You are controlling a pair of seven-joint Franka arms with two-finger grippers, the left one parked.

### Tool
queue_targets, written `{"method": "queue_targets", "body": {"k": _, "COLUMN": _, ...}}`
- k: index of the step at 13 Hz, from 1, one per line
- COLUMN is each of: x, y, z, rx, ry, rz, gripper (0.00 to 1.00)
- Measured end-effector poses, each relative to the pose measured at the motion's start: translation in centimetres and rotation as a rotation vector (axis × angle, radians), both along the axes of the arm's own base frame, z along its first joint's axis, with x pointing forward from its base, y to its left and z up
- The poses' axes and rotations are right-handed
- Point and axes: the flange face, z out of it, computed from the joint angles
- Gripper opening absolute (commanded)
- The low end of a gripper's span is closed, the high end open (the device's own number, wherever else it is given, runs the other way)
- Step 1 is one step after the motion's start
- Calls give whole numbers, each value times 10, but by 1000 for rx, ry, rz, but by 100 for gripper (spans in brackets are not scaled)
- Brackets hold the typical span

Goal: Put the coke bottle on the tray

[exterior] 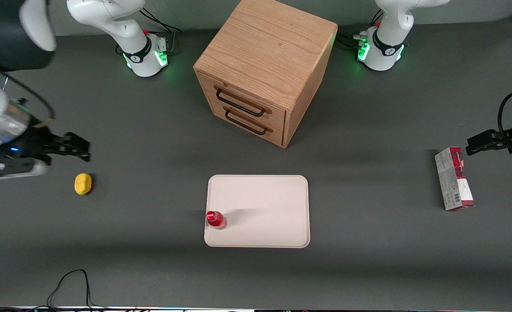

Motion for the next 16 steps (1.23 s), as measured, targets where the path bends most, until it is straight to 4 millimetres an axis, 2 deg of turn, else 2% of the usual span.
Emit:
{"method": "queue_targets", "body": {"k": 1, "x": -9, "y": -21, "z": -4, "rx": 7, "ry": 6, "rz": -24, "gripper": 100}}
{"method": "queue_targets", "body": {"k": 2, "x": -17, "y": -33, "z": -7, "rx": 11, "ry": 10, "rz": -35, "gripper": 100}}
{"method": "queue_targets", "body": {"k": 8, "x": -32, "y": -68, "z": 3, "rx": 18, "ry": 25, "rz": -60, "gripper": 100}}
{"method": "queue_targets", "body": {"k": 11, "x": -34, "y": -72, "z": 8, "rx": 18, "ry": 30, "rz": -67, "gripper": 100}}
{"method": "queue_targets", "body": {"k": 16, "x": -35, "y": -70, "z": 5, "rx": 18, "ry": 46, "rz": -63, "gripper": 100}}
